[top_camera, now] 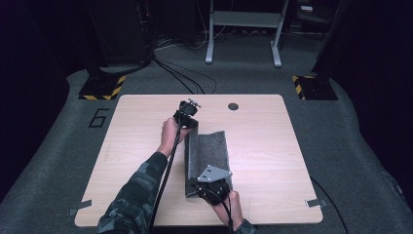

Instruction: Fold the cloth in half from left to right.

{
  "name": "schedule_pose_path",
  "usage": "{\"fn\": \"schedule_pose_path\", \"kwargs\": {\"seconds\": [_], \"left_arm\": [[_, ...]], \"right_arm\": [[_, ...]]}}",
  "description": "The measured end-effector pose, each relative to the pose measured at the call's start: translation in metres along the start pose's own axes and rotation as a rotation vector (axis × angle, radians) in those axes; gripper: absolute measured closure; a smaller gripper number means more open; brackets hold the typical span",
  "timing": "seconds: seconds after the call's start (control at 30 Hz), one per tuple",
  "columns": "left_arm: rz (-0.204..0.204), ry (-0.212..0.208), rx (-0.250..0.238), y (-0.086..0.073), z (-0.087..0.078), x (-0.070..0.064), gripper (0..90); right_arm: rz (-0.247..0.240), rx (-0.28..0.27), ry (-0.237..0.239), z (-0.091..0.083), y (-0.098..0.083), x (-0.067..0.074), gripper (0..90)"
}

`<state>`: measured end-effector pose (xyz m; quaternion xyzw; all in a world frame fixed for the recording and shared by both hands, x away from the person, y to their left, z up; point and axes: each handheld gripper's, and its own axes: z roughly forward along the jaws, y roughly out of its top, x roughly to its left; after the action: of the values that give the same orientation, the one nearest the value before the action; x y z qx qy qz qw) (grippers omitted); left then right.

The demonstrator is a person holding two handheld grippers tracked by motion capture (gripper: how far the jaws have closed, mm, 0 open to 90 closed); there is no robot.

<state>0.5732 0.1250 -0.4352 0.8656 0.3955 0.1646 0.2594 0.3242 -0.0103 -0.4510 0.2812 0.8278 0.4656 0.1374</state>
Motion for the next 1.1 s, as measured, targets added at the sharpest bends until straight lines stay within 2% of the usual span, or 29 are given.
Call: {"fn": "schedule_pose_path", "kwargs": {"seconds": [0.1,0.13,0.53,0.83,1.1], "left_arm": [[0.005,-0.002,0.004,0.003,0.007,-0.005,82.9],[-0.006,-0.006,-0.004,0.003,0.01,-0.007,82.9],[0.011,-0.016,0.016,0.012,0.029,-0.024,82.7],[0.024,-0.032,0.031,0.017,0.04,-0.033,80.9],[0.004,-0.046,0.026,0.02,0.047,-0.038,80.2]], "right_arm": [[0.005,0.009,-0.006,-0.003,-0.005,-0.004,87.3],[0.013,0.009,-0.015,-0.004,-0.006,-0.005,87.3],[0.072,0.054,-0.054,-0.013,-0.026,-0.023,87.2],[0.088,0.072,-0.069,-0.017,-0.036,-0.027,86.9],[0.108,0.086,-0.109,-0.021,-0.043,-0.033,86.8]]}}
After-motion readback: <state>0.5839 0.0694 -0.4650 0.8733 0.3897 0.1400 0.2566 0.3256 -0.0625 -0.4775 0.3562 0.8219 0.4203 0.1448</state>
